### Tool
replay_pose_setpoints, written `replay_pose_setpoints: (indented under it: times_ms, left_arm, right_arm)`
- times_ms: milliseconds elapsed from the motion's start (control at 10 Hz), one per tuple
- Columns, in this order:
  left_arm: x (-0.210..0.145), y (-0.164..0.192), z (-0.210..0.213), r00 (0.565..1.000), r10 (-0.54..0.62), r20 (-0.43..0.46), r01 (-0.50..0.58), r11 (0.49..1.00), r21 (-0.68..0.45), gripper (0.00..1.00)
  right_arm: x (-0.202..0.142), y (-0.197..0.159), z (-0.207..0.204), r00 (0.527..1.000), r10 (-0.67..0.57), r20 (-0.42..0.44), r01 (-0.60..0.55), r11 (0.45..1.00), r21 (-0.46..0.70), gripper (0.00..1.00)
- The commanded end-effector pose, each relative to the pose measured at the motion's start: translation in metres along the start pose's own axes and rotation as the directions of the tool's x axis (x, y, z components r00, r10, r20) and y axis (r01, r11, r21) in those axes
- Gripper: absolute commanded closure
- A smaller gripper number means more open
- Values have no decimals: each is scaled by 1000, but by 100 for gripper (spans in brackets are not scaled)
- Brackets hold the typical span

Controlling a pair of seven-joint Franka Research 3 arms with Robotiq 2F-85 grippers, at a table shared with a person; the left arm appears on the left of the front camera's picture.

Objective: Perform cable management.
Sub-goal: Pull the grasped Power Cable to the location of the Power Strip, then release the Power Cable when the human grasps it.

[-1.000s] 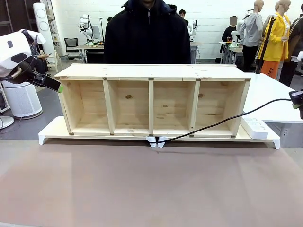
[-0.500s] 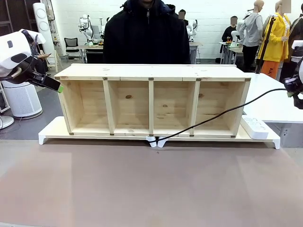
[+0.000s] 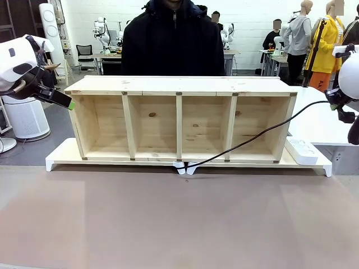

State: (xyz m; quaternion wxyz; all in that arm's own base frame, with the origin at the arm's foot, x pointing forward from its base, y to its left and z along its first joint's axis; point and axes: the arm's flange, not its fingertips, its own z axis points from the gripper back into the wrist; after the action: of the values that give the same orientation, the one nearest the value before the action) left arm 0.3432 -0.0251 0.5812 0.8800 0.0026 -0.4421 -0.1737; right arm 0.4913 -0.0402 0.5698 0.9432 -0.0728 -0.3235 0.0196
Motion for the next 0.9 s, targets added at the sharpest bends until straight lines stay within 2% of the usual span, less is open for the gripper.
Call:
replay_pose_setpoints:
  times_ms: [0, 500, 600, 800]
  left_arm:
    - [0, 1, 0, 1000, 1, 7, -1, 1000, 1, 0]
    - [0, 1, 0, 1000, 1, 7, -1, 1000, 1, 0]
    - [0, 1, 0, 1000, 1, 7, -1, 1000, 1, 0]
    - [0, 1, 0, 1000, 1, 7, -1, 1000, 1, 0]
  right_arm:
    - [17, -8, -6, 1000, 12, -17, -12, 1000, -4, 87]
    - [33, -6, -18, 999, 7, -51, -6, 1000, 9, 87]
    - [21, -1, -18, 999, 9, -46, -9, 1000, -6, 87]
    - [21, -1, -18, 999, 9, -46, -9, 1000, -6, 87]
